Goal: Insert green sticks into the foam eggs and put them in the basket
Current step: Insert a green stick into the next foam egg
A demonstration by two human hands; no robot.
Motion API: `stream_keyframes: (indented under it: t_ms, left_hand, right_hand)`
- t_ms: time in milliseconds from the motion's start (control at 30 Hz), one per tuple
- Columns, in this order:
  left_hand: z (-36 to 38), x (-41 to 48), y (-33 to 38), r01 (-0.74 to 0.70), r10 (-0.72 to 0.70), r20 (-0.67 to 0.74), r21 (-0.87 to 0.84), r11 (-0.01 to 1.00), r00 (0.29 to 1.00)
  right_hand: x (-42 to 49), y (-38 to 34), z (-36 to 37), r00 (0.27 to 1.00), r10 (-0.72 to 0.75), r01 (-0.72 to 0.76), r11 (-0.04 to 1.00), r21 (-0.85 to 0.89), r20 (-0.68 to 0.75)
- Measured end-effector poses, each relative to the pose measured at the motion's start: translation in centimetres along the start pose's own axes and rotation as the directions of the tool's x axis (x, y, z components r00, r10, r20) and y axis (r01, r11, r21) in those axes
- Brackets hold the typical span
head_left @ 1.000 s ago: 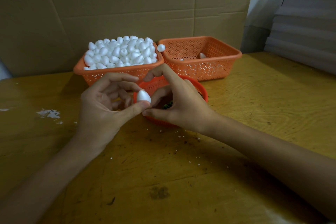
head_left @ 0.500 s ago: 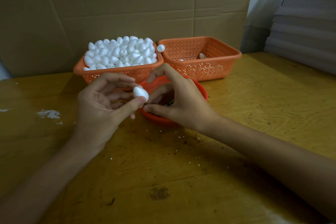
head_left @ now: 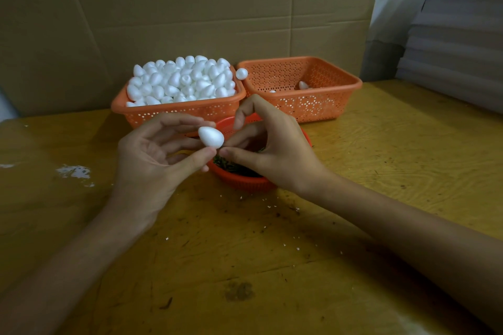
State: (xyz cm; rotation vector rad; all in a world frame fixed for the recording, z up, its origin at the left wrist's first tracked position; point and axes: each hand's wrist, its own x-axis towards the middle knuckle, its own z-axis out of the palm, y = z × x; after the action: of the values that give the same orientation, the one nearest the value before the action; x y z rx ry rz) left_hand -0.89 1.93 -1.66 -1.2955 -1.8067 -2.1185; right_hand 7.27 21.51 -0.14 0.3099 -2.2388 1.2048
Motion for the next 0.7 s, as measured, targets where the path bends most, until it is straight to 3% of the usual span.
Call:
stream_keyframes:
  t_ms: [533, 700]
  left_hand:
    - [-0.4, 0.0, -0.7, 0.009, -0.007, -0.046, 0.053, 0.999, 0.999]
    - [-0.4, -0.1, -0.9, -0.013, 0.016, -0.018, 0.171, 0.985, 1.000]
  right_hand:
    - [0.0, 0.1, -0.2, 0.999, 0.033, -0.030, 0.995, 0.097, -0.033]
    - [1.4, 0.1, -2.5, 0.979, 0.072, -0.047, 0.990, 0.132, -0.191]
